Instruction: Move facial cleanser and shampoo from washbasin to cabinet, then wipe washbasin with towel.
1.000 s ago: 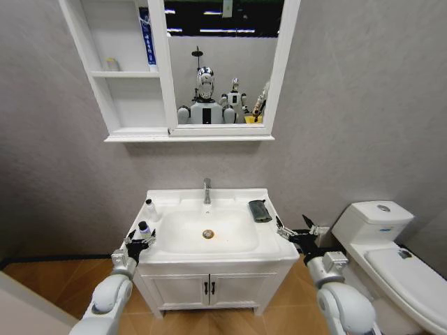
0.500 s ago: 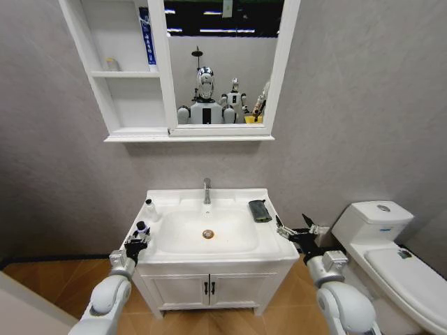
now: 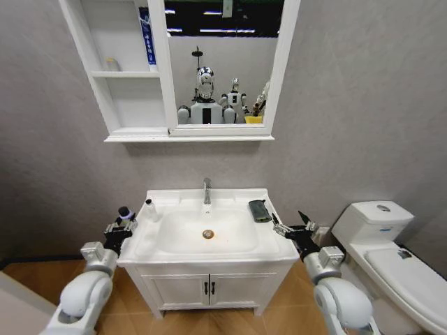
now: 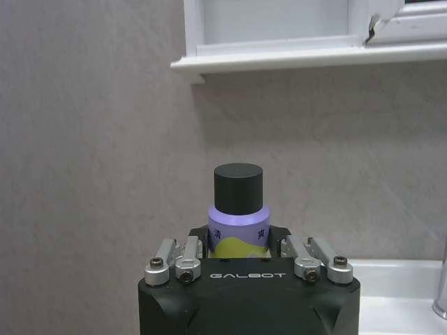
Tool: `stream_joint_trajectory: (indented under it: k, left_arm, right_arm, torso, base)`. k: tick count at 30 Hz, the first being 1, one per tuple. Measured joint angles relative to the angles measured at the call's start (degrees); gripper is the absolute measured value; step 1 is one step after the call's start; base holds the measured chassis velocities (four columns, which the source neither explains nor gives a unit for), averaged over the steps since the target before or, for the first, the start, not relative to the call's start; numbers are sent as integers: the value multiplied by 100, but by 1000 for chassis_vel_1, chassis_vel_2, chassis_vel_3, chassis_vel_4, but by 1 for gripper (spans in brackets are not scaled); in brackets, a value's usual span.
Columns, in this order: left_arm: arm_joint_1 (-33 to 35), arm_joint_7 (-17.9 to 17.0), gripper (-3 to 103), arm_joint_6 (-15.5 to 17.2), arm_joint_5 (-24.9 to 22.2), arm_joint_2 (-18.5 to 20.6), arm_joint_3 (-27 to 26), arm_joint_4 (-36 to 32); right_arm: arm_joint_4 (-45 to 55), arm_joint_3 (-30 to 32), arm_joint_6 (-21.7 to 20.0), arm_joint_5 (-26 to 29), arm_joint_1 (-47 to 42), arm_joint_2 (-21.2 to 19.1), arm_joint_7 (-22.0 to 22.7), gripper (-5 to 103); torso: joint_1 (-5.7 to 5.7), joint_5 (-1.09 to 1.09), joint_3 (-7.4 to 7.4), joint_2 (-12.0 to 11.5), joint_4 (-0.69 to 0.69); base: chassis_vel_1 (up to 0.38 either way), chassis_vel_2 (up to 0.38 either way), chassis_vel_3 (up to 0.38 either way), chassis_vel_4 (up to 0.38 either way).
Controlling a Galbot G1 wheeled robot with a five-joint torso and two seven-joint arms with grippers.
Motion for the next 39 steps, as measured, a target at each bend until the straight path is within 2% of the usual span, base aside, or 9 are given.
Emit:
stream_joint_trajectory:
  k: [2, 4, 5, 7, 14, 21, 30, 33, 39]
  left_arm:
    - [-84, -146, 43, 158, -221, 220, -17, -102]
    - [-294, -463, 43, 632, -727, 735, -70, -362]
    - [-294, -463, 43, 632, -727, 735, -70, -362]
    - [-534, -750, 43, 968, -1193, 1180, -107, -541]
    - [-1296, -1135, 43, 1215, -2138, 1950, -124, -590]
    - [-2695, -1248, 43, 1346, -2978, 2779, 256, 49]
    - [-3839, -721, 43, 1272, -3230, 3165, 811, 802]
    - [-4731, -286, 43, 928, -3133, 3132, 1645, 1328]
    - [-6031, -176, 43, 701, -2785, 2672, 2790, 2042]
  right_arm:
    - [3, -4, 0, -7, -6, 4, -4, 100]
    - [14, 0, -1, -13, -39, 7, -8, 100]
    - [14, 0, -1, -13, -39, 7, -8, 100]
    - [23, 31, 9, -13, -93, 1, -10, 100]
    - [41, 53, 26, -12, -140, -16, -14, 100]
    - [49, -23, 10, -28, -88, -15, -17, 100]
    - [63, -106, 3, -80, -80, -6, -34, 100]
    - [81, -105, -11, -76, -70, -36, -47, 100]
    - [124, -88, -84, -24, -38, -69, -50, 100]
  torso:
    - [0, -1, 0, 0, 0]
    - [0, 0, 0, 0, 0]
    - [0, 0, 0, 0, 0]
    - [0, 0, 0, 0, -1]
    - [0, -1, 0, 0, 0]
    - [1, -1, 1, 0, 0]
    - [0, 0, 0, 0, 2]
    - [0, -1, 1, 0, 1]
    - [1, 1, 1, -1, -1]
  base:
    - [0, 0, 0, 0]
    - [0, 0, 0, 0]
    - [0, 0, 0, 0]
    - [0, 0, 0, 0]
    - [0, 0, 0, 0]
    - [0, 0, 0, 0]
    - [0, 0, 0, 0]
    - [0, 0, 0, 0]
    - [0, 0, 0, 0]
